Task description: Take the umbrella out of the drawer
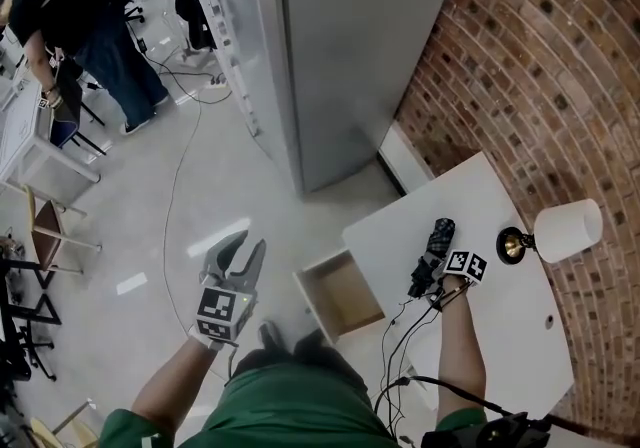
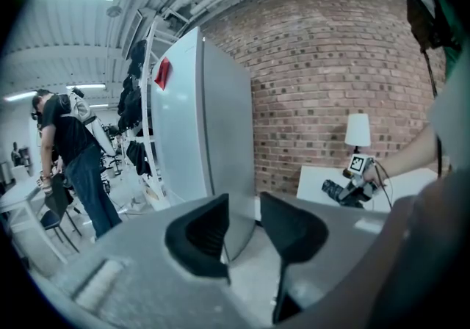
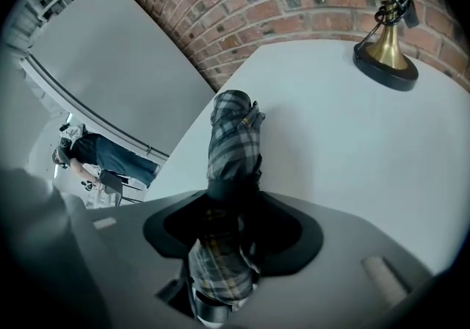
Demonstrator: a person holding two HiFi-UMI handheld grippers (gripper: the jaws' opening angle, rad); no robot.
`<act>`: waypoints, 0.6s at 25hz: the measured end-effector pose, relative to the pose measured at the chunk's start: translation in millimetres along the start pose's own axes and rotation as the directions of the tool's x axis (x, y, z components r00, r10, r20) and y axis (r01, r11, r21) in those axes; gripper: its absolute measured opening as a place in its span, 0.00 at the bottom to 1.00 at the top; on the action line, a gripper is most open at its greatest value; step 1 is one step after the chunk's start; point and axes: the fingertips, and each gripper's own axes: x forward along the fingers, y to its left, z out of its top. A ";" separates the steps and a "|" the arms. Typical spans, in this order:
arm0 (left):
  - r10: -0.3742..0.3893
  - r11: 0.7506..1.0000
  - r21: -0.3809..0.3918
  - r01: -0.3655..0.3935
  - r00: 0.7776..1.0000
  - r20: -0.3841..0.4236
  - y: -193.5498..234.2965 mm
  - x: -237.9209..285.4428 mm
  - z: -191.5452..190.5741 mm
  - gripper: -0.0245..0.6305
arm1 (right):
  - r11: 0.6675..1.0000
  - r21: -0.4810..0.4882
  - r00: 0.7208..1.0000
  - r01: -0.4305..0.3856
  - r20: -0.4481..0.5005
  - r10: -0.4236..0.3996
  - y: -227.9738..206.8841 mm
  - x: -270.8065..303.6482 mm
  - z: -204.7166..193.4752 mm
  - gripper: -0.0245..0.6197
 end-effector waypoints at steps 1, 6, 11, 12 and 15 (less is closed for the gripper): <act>0.003 1.000 0.000 -0.003 1.000 -0.002 0.5 -0.7 0.0 0.24 | 1.000 -0.016 1.000 0.012 0.003 -0.012 -0.5 -0.7 0.9 0.36; 0.003 1.000 -0.001 -0.003 1.000 0.006 -0.3 -5.4 2.1 0.24 | 0.987 -0.121 0.993 0.105 0.072 -0.097 -0.6 -18.8 13.0 0.40; -0.019 1.000 0.008 0.019 0.999 0.030 0.2 -10.9 9.0 0.24 | 0.980 -0.143 0.973 0.136 0.207 -0.105 17.5 -61.9 31.4 0.40; -0.023 1.000 0.009 0.022 0.999 0.037 2.4 -12.0 11.0 0.24 | 0.977 -0.149 0.962 0.151 0.250 -0.111 22.7 -73.8 35.7 0.40; -0.022 1.000 0.009 0.021 0.998 0.067 16.7 -14.9 20.8 0.24 | 0.969 -0.182 0.896 0.165 0.438 -0.070 51.3 -121.3 50.8 0.40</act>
